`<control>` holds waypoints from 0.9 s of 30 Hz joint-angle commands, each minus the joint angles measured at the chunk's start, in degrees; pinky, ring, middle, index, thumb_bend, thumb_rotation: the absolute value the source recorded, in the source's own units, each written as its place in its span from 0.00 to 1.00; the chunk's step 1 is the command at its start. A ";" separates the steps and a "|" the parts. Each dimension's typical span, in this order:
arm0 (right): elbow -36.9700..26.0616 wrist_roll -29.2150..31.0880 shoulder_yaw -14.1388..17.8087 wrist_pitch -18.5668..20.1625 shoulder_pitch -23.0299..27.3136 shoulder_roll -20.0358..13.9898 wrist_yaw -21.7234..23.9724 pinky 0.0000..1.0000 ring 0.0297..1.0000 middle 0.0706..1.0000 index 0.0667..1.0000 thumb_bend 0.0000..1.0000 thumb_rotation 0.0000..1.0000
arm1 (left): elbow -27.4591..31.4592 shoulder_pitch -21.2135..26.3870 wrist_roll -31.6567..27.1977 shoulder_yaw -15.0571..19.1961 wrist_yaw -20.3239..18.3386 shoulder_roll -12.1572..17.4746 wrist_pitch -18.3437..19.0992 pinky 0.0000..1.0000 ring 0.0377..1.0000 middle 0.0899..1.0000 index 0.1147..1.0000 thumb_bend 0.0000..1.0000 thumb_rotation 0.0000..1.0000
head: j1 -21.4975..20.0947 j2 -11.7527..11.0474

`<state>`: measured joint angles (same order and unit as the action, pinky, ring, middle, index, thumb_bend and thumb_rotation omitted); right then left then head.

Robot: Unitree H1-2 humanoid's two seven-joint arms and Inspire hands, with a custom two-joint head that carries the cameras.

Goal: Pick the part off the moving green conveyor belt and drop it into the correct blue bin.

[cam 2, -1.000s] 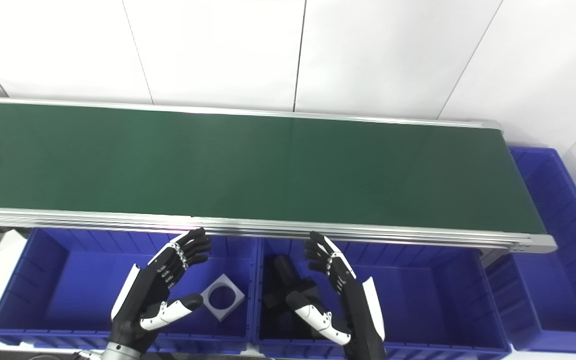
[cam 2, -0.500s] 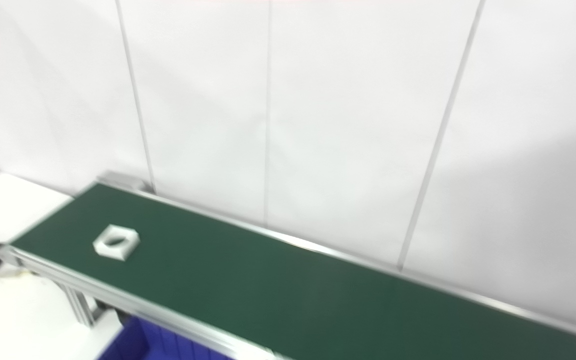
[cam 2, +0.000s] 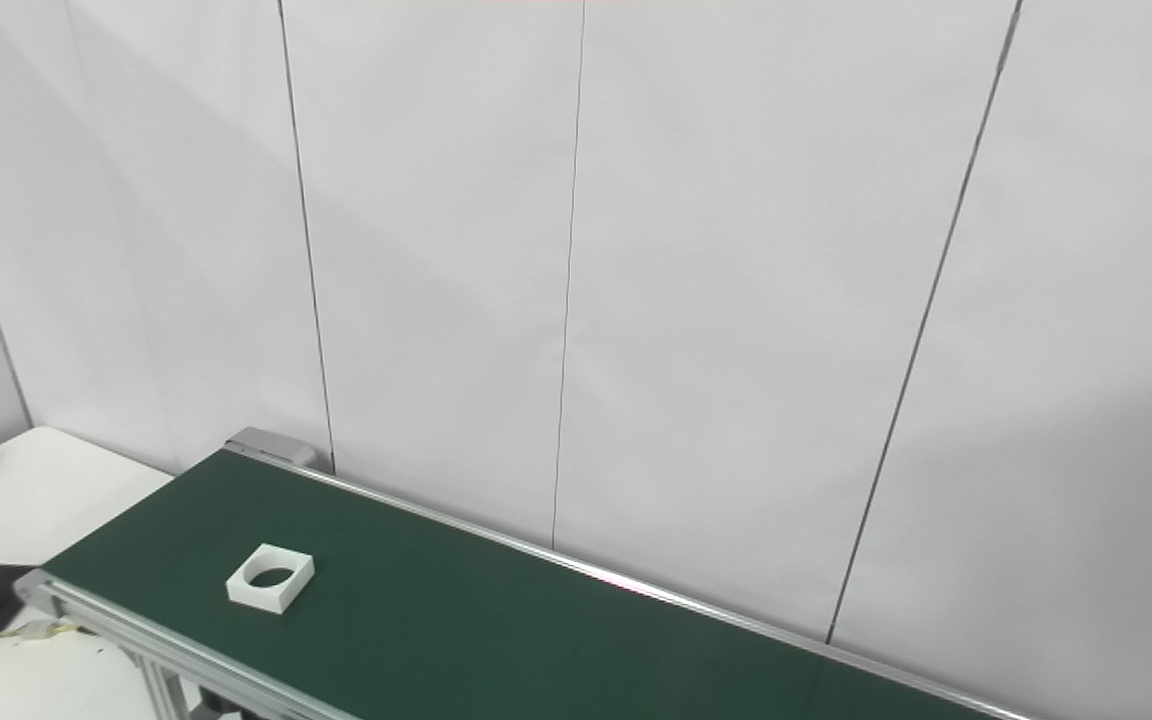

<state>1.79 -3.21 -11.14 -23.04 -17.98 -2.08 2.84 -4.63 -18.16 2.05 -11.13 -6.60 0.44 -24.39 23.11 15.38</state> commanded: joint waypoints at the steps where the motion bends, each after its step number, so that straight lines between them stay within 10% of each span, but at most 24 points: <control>1: -1.43 0.42 0.22 -1.98 0.32 0.55 0.20 0.95 0.94 0.93 1.00 0.61 0.51 | 1.72 0.58 0.65 -0.06 0.35 -0.20 -2.32 0.68 0.73 0.75 0.73 0.87 0.44 | 0.17 0.37; 27: -3.50 3.33 1.80 -0.05 1.25 -0.50 1.65 0.94 0.93 0.92 0.98 0.52 0.59 | 24.62 6.62 6.20 9.80 2.15 4.91 14.59 0.69 0.75 0.77 0.75 0.90 0.16 | 4.55 7.18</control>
<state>0.76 -0.71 -9.68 -22.88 -17.10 -2.74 4.02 17.57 -13.64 7.38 -2.03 -5.20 4.10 -10.03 27.60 22.41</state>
